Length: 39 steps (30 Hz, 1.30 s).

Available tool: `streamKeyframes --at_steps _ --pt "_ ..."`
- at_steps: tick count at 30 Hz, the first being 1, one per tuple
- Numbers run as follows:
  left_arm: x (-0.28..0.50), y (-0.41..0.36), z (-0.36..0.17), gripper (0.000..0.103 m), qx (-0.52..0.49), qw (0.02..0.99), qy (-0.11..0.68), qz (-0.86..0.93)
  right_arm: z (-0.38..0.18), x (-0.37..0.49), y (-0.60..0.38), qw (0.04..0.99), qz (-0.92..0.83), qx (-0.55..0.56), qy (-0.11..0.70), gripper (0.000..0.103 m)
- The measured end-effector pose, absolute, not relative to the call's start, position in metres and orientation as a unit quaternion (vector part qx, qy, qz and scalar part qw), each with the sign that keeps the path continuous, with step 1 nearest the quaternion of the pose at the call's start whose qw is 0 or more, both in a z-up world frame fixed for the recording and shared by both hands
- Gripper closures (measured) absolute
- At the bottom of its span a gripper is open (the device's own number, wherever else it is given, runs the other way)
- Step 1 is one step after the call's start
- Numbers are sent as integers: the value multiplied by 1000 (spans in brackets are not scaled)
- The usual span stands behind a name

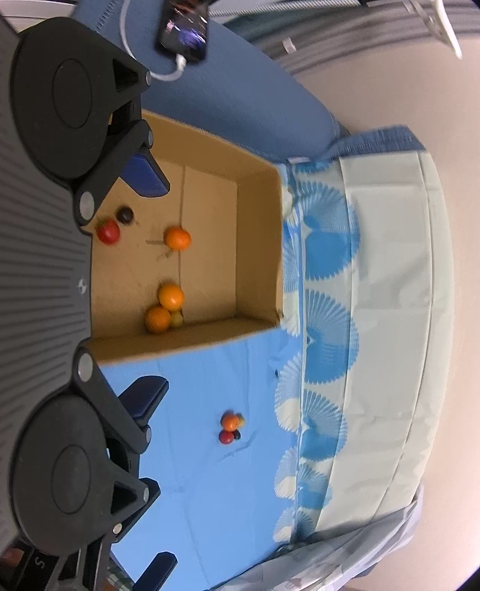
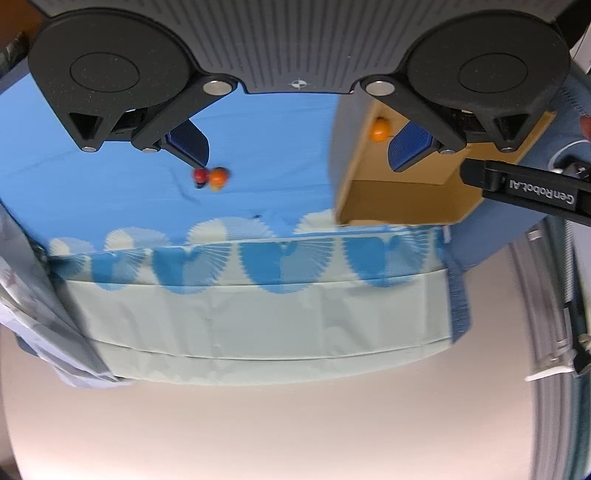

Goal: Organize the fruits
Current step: 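Move both open tools back to the remaining fruits on the sheet, then grasp the mandarin orange with the left tool while the right tool grasps a red tomato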

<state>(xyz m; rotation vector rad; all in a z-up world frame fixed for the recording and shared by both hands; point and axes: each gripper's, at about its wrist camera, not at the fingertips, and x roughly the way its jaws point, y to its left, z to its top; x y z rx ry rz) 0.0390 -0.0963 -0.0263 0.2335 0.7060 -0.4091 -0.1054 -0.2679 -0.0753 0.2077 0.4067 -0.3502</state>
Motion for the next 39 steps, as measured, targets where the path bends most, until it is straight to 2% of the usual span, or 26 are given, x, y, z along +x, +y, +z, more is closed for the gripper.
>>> streamKeyframes --at_steps 12,19,24,31,39 --pt "75 -198 -59 0 147 894 355 -229 -110 -87 -362 935 -261 132 202 1" --pt "126 -265 -93 0 141 874 390 -254 -156 -43 -430 916 -294 152 226 1" --pt "180 -323 -131 0 108 846 439 -281 -209 14 -482 907 -292 152 262 1" --pt "248 -406 -195 0 141 813 474 -307 -279 98 -532 900 -262 150 313 1" --pt "289 -455 -245 0 153 794 503 -305 -301 138 -535 914 -231 77 324 1"
